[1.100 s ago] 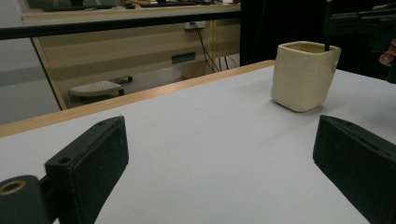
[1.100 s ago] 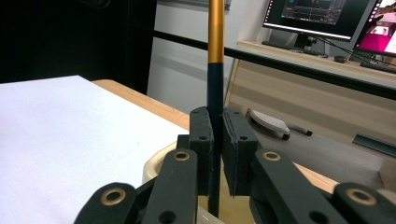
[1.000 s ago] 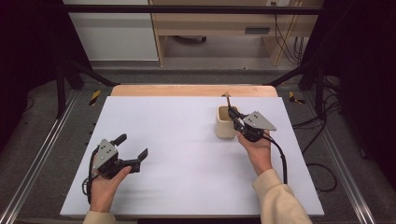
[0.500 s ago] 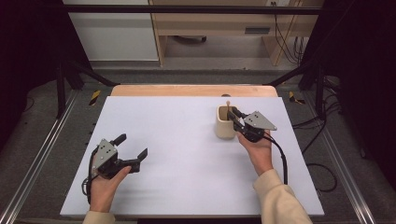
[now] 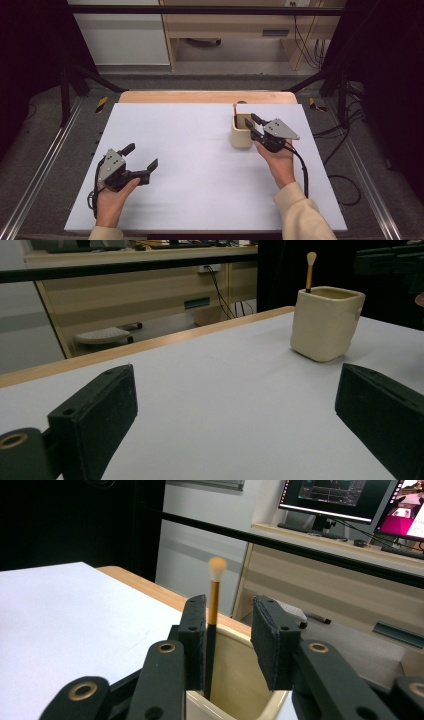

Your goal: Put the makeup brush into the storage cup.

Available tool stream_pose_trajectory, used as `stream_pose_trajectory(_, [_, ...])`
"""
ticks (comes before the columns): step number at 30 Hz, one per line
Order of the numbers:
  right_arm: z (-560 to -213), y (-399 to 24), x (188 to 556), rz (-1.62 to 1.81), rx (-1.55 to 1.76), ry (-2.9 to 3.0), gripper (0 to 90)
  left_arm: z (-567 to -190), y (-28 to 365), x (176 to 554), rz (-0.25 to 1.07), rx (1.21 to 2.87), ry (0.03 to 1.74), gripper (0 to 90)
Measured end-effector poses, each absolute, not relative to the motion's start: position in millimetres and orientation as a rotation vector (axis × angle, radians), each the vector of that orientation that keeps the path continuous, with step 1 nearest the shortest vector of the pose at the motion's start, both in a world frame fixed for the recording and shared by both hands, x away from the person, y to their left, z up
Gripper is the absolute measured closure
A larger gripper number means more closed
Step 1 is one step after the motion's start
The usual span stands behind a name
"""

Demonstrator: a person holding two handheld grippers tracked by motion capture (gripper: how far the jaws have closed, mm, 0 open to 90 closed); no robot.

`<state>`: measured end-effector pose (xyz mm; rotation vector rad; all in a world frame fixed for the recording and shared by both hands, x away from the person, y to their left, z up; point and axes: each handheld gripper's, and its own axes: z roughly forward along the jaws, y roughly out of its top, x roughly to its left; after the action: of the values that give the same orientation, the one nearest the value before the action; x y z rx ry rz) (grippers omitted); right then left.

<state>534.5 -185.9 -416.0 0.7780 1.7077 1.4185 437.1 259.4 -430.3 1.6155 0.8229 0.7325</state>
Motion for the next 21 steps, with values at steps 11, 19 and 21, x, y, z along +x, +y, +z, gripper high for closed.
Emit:
stream_pose_trajectory(11, [-415.9,-185.8,534.7,1.43,0.789,1.707,67.2,-430.2,259.9,437.0,0.732,1.614,0.823,2.9])
stream_pose_trajectory(19, [-414.2,-186.1,532.7,1.435,0.791,1.705,64.5,-430.0,260.6,437.0,0.734,1.611,0.823,2.8])
stream_pose_trajectory(21, [-412.9,-186.6,531.3,1.436,0.789,1.699,63.4,-429.9,260.7,436.9,0.734,1.611,0.822,2.8])
